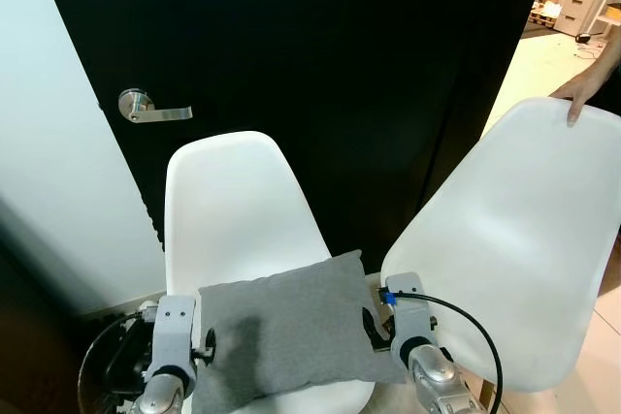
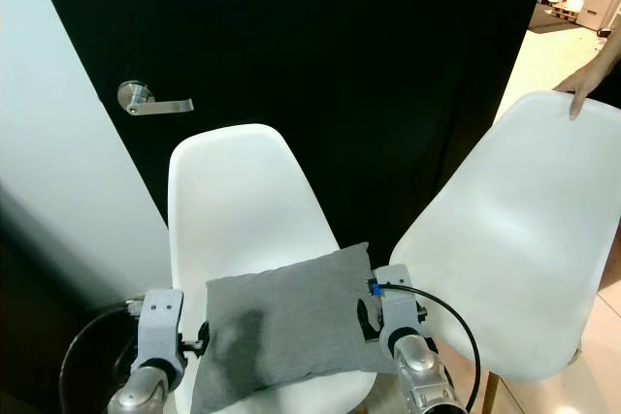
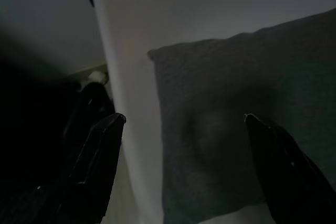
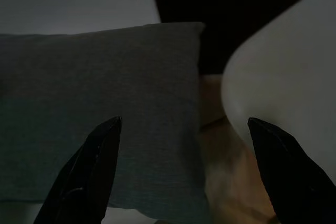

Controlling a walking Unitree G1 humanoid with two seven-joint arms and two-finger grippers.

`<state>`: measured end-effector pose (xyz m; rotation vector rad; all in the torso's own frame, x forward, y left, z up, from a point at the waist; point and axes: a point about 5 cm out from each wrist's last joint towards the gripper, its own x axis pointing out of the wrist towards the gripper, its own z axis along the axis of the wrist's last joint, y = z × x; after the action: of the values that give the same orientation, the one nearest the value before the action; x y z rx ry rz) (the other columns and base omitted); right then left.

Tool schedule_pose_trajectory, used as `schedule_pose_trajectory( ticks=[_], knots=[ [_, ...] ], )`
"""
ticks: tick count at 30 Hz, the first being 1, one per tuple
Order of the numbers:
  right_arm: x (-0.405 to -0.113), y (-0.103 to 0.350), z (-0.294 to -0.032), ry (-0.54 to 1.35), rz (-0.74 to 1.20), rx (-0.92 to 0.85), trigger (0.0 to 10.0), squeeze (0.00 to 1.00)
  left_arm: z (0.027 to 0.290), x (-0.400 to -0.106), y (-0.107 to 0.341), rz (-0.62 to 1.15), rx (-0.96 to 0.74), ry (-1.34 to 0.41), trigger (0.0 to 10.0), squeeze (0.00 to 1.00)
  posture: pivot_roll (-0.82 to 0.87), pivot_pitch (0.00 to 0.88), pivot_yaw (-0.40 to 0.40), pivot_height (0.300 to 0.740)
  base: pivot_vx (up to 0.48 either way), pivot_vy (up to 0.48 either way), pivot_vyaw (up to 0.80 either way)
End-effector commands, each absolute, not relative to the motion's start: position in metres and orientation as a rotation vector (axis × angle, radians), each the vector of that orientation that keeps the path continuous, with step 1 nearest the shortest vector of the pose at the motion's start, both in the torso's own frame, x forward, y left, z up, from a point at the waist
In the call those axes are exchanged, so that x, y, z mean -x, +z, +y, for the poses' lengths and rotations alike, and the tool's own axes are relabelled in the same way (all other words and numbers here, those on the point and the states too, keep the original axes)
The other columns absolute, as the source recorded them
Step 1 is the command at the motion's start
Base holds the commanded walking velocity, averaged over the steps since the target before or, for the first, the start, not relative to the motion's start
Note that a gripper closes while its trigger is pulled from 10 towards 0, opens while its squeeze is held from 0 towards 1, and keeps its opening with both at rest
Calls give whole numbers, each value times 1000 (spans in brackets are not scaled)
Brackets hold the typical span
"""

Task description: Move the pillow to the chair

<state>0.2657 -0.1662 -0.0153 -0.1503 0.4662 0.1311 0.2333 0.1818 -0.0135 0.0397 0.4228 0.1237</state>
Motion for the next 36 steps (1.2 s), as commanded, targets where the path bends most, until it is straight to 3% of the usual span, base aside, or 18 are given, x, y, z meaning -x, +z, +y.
schedule_pose_trajectory(
  ticks=[1,10,30,36],
  knots=[
    [-265,-17,-162,152,463,167,10000,0,179,-233,-15,410,-46,100,10000,0,60,48,-12,740,0,0,0],
    [-266,-16,-165,157,452,189,10000,0,171,-233,-14,357,-34,94,10000,0,54,53,-20,740,0,-320,0],
    [-273,-9,-165,180,411,204,10000,0,167,-234,-12,315,-23,121,10000,0,41,53,-33,740,0,0,0],
    [-275,-8,-164,188,402,211,10000,0,161,-234,-10,294,-31,68,10000,0,38,49,-33,740,0,-480,0]
  ],
)
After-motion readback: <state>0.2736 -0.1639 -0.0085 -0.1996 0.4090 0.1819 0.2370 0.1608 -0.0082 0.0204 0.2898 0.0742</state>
